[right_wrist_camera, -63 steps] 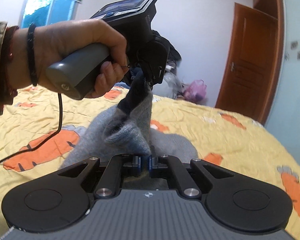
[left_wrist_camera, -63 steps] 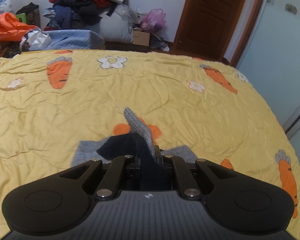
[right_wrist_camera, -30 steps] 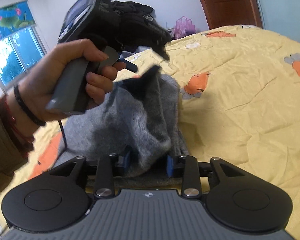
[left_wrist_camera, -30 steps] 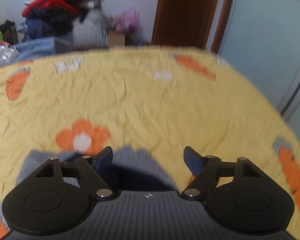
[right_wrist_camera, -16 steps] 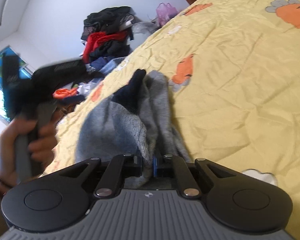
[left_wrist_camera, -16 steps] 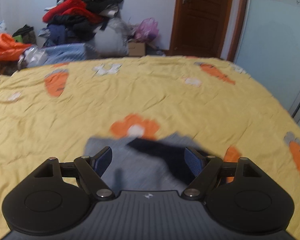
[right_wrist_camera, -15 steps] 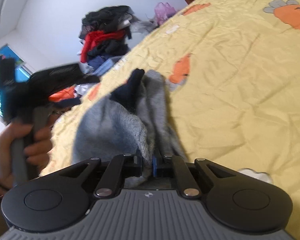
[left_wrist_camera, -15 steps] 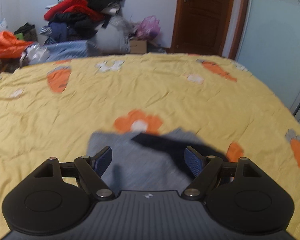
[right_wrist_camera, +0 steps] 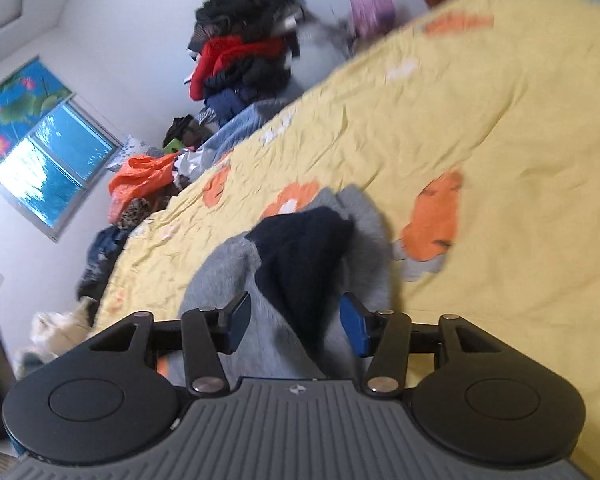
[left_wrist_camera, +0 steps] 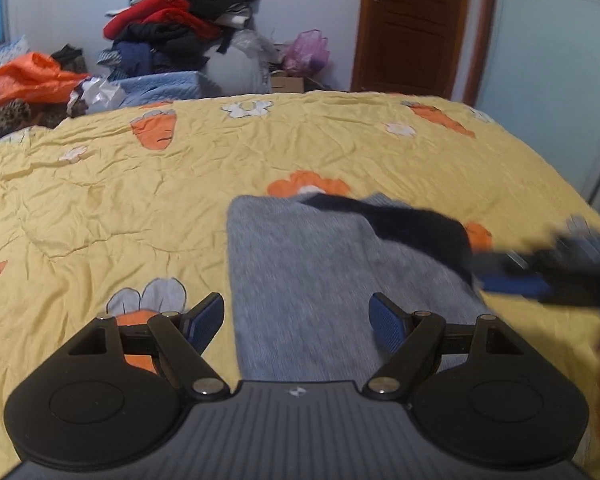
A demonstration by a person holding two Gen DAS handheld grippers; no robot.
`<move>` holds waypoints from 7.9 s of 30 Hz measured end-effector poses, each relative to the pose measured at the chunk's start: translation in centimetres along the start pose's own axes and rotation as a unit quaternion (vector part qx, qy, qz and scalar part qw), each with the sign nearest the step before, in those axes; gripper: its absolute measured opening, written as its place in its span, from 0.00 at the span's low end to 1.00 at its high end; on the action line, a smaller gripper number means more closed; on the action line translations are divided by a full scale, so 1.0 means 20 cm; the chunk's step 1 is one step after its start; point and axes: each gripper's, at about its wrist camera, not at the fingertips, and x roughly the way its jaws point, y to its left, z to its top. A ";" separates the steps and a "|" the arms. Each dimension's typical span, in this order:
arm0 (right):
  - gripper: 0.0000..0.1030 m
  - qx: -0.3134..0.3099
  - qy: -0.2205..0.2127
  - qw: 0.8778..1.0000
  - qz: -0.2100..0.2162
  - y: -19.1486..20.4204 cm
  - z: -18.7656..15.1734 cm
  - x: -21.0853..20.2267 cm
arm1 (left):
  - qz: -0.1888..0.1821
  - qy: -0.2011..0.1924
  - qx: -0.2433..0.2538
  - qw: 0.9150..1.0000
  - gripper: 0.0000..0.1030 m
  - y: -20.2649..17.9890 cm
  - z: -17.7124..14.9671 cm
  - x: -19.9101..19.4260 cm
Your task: Fold small clothes
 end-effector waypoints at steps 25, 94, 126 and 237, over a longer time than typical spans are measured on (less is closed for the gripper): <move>0.67 -0.056 0.023 0.998 -0.035 -0.07 -0.13 -0.17 | -0.051 0.030 -0.013 0.998 0.84 0.11 -0.30 -0.08; 0.41 -0.145 0.065 0.987 -0.019 0.23 -0.07 0.41 | -0.015 0.001 0.000 1.000 0.13 0.49 0.15 0.29; 0.65 -0.036 0.110 0.989 0.092 0.06 -0.12 0.37 | -0.226 0.082 -0.191 0.952 0.41 0.72 -0.07 0.37; 0.43 -0.196 0.049 0.974 -0.100 0.26 -0.12 0.15 | -0.043 0.041 0.033 0.998 0.80 0.13 -0.19 0.10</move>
